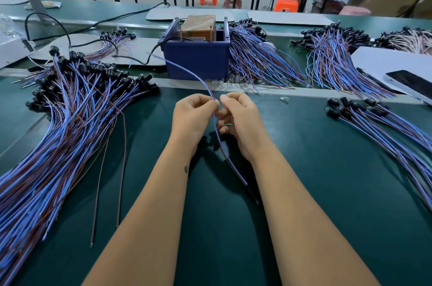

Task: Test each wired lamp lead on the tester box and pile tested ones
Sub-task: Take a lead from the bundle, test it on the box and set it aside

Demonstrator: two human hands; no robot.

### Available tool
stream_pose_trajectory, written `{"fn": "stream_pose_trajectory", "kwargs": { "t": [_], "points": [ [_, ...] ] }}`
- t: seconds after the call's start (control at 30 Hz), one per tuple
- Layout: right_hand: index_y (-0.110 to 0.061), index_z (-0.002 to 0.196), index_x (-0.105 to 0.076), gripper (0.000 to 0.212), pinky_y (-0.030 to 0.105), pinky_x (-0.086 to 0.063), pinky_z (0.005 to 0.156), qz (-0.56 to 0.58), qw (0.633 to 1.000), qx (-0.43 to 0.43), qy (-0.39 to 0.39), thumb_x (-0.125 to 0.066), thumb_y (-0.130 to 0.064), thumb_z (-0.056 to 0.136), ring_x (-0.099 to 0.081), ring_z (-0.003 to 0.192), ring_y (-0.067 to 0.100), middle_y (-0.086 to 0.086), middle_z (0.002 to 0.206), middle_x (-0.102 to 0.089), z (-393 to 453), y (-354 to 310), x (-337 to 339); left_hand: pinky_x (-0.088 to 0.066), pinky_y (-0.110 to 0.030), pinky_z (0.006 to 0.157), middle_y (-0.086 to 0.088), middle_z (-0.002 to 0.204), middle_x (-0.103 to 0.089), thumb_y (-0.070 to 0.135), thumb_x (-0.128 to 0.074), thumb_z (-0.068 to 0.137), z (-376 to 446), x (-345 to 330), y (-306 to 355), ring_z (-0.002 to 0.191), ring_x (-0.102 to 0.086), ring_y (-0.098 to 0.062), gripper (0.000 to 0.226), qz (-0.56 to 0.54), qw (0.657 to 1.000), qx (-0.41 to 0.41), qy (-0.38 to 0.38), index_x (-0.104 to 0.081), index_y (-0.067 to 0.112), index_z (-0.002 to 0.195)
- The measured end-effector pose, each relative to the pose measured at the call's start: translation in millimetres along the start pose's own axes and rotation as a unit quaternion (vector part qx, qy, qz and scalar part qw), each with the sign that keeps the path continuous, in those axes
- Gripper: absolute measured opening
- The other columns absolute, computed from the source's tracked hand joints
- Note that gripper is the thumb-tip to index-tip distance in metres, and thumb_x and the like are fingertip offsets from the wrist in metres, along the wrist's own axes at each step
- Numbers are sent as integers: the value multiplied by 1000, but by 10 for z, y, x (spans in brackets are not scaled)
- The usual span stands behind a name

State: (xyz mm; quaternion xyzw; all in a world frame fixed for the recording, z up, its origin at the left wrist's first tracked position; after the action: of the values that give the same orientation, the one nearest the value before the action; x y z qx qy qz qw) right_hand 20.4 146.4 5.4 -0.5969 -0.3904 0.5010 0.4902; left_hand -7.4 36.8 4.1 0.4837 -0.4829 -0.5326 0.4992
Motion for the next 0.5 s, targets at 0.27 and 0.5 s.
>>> {"fn": "stream_pose_trajectory", "kwargs": {
  "t": [0.27, 0.5],
  "points": [
    [-18, 76, -60, 20, 17, -41, 45, -56, 996, 39, 51, -59, -11, 94, -51, 50, 6, 6, 67, -56, -7, 18, 30, -47, -16, 53, 2, 59, -68, 4, -64, 83, -54, -83, 9, 51, -59, -5, 8, 78, 995, -35, -44, -68, -1, 81],
    [-19, 75, -65, 19, 28, -40, 60, -58, 988, 64, 130, -63, -11, 91, -46, 61, 13, -4, 62, -54, -19, -4, 73, -52, -20, 63, 4, 67, -67, 10, -56, 97, 22, 7, -32, 59, -61, -6, 10, 41, 997, 5, -59, -61, 12, 88]
  ]
}}
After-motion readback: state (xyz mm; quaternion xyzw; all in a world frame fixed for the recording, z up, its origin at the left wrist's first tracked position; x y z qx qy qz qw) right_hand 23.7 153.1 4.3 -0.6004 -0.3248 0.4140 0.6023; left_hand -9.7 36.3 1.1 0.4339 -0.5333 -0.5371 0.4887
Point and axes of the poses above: each hand's wrist, its own z-axis towards the middle knuckle, its own x-axis out of the back of the hand, y = z × x, the point moved 4 cm from there along z, towards the middle knuckle
